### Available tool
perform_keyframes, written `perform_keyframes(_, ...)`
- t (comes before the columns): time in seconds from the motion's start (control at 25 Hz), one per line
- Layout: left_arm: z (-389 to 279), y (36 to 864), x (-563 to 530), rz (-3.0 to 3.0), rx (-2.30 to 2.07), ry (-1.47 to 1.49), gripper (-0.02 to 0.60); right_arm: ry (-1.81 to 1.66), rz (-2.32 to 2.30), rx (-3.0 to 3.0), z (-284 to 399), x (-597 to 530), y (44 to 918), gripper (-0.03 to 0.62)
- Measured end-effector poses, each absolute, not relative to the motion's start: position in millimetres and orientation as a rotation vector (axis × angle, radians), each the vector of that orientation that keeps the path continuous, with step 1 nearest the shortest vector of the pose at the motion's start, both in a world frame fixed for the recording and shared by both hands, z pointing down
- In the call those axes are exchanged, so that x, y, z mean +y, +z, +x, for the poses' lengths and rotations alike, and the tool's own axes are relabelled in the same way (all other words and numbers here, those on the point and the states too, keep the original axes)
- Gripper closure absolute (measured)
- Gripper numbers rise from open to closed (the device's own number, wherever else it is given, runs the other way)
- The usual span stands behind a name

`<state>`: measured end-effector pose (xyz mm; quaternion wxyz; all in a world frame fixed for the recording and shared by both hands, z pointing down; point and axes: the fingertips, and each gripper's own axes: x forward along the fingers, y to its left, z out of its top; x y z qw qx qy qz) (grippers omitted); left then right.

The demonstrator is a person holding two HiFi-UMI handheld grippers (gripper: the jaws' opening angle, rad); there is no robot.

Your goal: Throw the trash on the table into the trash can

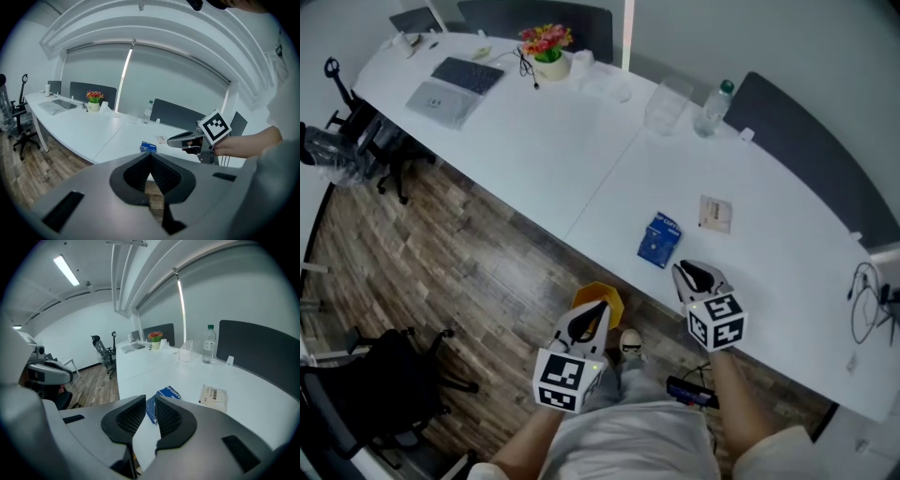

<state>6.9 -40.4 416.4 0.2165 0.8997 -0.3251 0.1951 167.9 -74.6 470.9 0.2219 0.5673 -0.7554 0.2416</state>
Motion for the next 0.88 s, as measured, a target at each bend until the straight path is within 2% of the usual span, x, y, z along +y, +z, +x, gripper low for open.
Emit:
perform_keyframes(0.48,13,454,-32,2.434,-0.829,0.636,0.581,0.807,1.592,-1.96,200,-114,542,0.362)
perform_keyframes(0.88,7,473,-35,2.381,-0.836,0.661,0.581,0.837,1.556,-1.909,208,-139,572,0.307)
